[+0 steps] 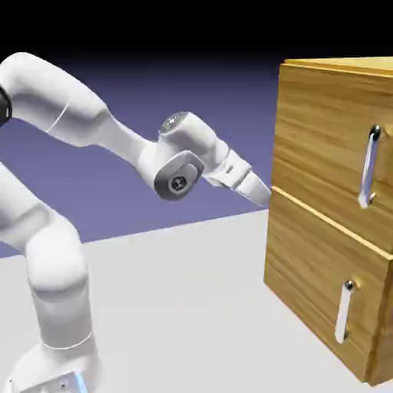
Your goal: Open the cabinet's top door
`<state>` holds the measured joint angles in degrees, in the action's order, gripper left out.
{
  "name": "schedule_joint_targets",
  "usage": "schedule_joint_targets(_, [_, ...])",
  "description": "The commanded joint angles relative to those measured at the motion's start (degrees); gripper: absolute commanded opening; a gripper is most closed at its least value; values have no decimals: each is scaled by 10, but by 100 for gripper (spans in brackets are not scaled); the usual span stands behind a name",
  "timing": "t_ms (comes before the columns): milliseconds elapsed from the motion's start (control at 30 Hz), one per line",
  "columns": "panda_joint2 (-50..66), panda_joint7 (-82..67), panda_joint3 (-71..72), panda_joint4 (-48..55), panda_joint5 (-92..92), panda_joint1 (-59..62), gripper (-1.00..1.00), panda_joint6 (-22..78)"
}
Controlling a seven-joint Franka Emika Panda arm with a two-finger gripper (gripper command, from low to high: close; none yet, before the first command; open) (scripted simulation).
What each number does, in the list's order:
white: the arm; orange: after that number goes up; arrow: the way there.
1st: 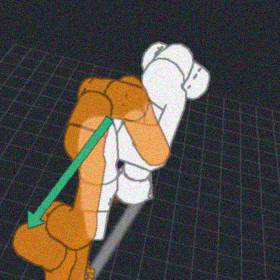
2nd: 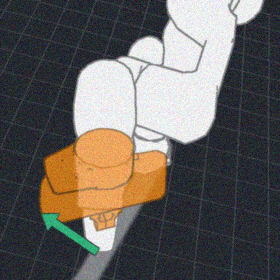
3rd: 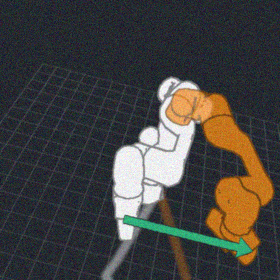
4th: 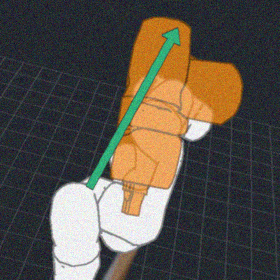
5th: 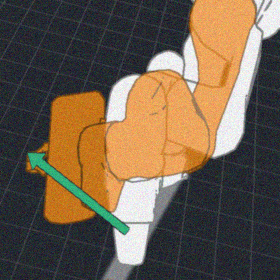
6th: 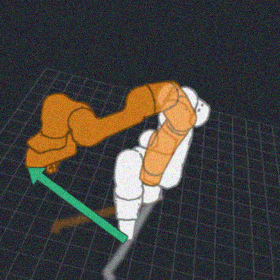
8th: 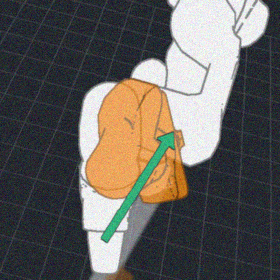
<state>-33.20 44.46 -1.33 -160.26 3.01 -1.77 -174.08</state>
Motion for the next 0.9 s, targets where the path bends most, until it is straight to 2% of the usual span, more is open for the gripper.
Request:
schedule_joint_targets(0, [-4,17,-11,6,25,-9,0,-1])
schedule_joint_targets(867, [-121,447,-297,166,673,-242,0,-17])
